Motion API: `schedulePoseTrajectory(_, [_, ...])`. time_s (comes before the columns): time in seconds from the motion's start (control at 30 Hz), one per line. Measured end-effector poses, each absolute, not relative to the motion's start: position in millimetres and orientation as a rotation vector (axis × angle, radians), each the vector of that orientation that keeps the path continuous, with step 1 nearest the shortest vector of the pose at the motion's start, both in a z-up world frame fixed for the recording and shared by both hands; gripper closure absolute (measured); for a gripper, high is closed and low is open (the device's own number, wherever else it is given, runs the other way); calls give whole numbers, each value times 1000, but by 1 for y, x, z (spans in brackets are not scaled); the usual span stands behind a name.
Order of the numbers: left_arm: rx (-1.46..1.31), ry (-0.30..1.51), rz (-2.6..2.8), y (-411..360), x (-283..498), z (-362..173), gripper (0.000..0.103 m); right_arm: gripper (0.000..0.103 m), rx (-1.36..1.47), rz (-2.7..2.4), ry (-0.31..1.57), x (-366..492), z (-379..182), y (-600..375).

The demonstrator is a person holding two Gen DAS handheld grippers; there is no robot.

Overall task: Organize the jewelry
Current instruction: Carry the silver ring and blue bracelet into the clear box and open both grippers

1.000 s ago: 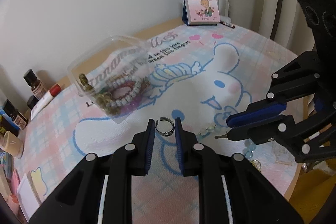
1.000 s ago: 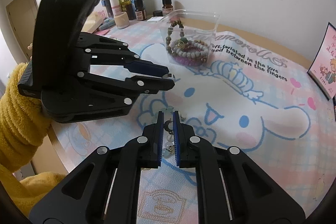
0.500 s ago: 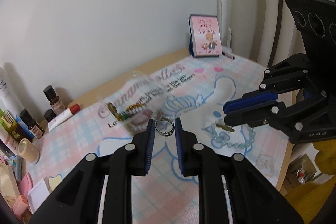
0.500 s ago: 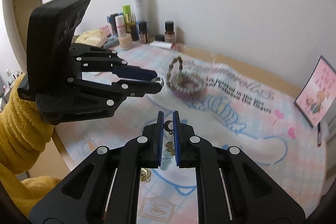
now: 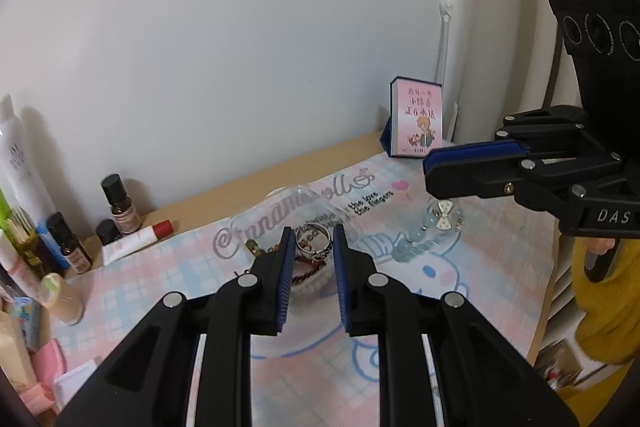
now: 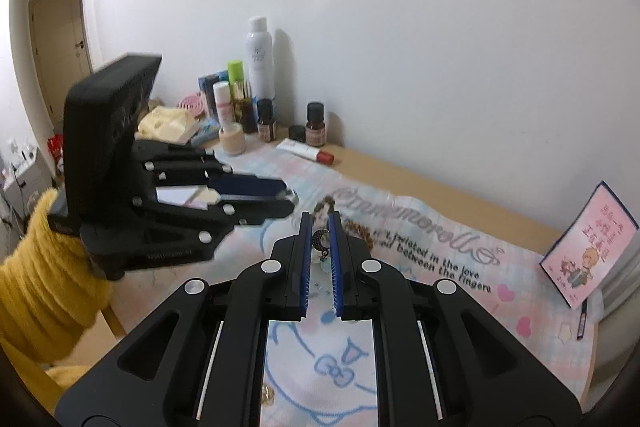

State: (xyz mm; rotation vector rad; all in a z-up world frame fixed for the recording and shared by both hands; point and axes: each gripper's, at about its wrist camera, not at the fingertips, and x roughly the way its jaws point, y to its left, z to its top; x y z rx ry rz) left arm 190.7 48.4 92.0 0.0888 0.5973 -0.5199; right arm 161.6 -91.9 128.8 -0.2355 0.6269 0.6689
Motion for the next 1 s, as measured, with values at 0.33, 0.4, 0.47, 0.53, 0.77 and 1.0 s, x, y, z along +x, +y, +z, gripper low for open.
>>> schedulePoseTrajectory(0.33, [35,662,-517,52,227,80,84,95,-207,626,663,212,127,-76])
schedulePoseTrajectory(0.4, [39,679,-516,50,230,75,84,95,-193,630,691,224,116,-75])
schedulePoseTrajectory(0.47, [37,698,-519,50,235,70,84,95,-186,636,716,233,103,-73])
schedulePoseTrajectory(0.53, [25,719,-532,50,239,66,84,95,-183,645,745,241,89,-71])
schedulePoseTrajectory(0.77, [50,744,-511,49,244,59,84,95,-193,640,787,249,62,-71])
schedulePoseTrajectory(1.0, [1,772,-521,50,252,52,84,95,-180,644,813,250,52,-77])
